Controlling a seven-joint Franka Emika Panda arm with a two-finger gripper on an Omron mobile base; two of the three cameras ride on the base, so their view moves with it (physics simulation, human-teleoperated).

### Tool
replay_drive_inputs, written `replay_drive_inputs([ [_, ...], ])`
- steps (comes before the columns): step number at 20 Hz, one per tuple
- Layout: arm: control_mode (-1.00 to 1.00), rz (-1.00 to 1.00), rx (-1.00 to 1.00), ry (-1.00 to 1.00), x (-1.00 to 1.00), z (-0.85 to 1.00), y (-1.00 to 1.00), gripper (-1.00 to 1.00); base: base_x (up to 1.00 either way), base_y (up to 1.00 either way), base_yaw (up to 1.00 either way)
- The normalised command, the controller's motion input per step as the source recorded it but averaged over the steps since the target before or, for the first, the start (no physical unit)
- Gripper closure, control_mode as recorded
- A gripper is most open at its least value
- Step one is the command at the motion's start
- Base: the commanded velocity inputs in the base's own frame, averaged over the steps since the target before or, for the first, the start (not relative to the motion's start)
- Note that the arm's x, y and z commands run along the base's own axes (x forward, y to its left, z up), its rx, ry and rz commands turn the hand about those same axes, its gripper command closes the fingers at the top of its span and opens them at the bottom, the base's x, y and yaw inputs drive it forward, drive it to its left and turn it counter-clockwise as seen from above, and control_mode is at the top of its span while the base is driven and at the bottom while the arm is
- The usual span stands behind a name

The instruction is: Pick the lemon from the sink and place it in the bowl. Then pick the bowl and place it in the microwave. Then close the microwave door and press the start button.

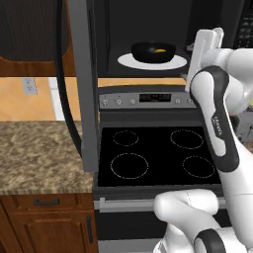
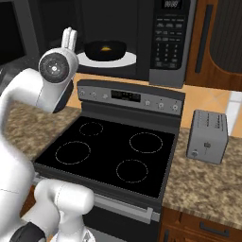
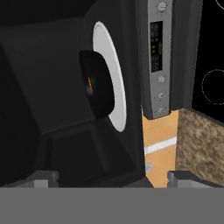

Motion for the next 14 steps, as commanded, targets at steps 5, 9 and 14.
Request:
replay_drive_inputs([
  [5, -1.00, 0.08, 0.08, -0.09, -0.98, 0.04, 0.13, -1.00, 0.00, 0.00, 0.00],
  [9, -1.00, 0.06, 0.03, -0.26, -0.97, 0.02, 0.04, -1.00, 0.00, 0.00, 0.00],
  [14, -1.00, 0.02, 0.00, -0.20, -1.00, 0.04, 0.29, -1.00, 0.00, 0.00, 0.00],
])
